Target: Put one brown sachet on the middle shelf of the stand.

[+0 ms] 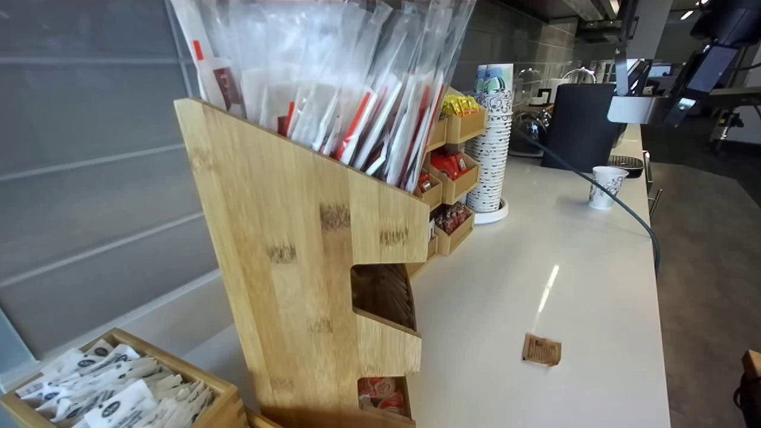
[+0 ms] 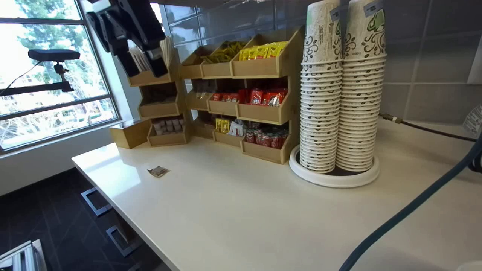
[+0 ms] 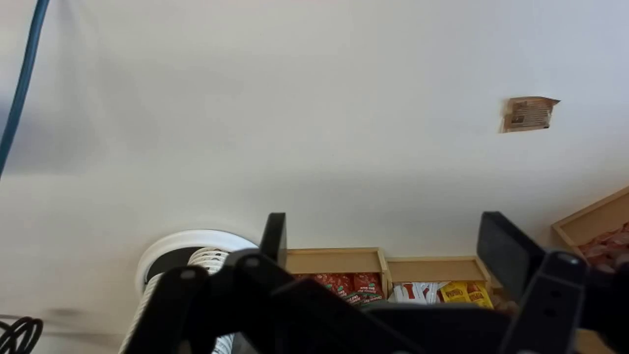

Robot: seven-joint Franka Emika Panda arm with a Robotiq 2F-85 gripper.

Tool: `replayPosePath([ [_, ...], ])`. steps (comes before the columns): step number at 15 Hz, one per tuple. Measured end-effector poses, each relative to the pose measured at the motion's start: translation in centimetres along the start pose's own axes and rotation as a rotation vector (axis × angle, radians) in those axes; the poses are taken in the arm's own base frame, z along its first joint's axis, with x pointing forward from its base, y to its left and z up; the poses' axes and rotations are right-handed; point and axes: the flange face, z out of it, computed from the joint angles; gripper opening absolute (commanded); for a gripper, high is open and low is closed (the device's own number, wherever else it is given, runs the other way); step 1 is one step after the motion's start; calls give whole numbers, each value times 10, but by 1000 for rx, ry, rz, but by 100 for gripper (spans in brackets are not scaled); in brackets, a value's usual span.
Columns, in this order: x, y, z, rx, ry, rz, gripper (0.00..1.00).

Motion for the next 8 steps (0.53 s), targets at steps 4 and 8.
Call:
replayPosePath([
  [4,0,-1,0,5,1,-1,100],
  [8,14,-38,21,107,-4,-64,100],
])
